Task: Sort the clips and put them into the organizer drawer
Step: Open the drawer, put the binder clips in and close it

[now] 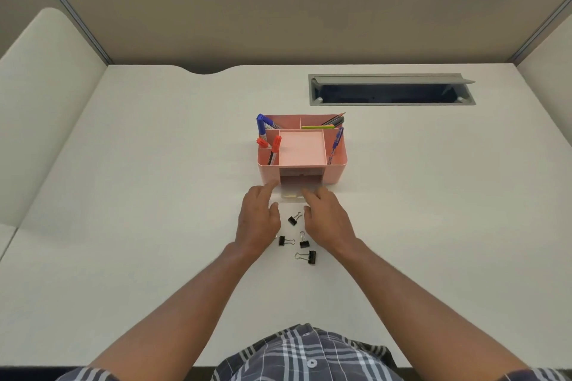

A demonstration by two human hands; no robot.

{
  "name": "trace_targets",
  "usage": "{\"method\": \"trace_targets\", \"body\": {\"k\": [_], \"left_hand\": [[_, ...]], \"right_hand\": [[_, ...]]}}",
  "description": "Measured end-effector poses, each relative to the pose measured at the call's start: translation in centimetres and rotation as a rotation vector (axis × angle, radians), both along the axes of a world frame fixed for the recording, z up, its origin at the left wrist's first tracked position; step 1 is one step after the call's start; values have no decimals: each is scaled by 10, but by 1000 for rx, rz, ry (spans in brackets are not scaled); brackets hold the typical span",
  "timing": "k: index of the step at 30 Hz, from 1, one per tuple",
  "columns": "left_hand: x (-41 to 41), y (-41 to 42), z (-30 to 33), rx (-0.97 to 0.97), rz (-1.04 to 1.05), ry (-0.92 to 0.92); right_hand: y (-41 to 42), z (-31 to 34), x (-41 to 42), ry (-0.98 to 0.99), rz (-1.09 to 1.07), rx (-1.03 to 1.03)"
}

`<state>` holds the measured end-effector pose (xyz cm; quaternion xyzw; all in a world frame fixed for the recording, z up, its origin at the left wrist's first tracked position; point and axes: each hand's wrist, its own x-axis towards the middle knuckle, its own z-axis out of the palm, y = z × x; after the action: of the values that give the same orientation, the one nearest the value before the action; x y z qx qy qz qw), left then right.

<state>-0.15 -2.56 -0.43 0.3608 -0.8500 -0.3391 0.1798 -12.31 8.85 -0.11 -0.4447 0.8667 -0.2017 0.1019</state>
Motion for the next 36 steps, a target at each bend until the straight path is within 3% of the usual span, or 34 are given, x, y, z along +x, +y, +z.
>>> {"method": "trace_targets", "body": {"k": [8, 13, 17, 19, 26, 36], "left_hand": [[5, 8, -2, -68, -99, 4], [18, 13, 1, -7, 44, -27], [16, 20, -8, -40, -101, -302], [7, 23, -9, -63, -135, -357], [-11, 31, -7, -186, -183, -395], [7, 28, -3, -152, -135, -247]], "right_hand": [[16, 2, 11, -63, 6, -26], [35, 6, -10, -284, -325, -125], [48, 0, -8, -242, -211, 115], [47, -2, -1, -220, -189, 160], [32, -8, 5, -61, -181, 139], [44, -11, 5, -156, -120, 46]]}}
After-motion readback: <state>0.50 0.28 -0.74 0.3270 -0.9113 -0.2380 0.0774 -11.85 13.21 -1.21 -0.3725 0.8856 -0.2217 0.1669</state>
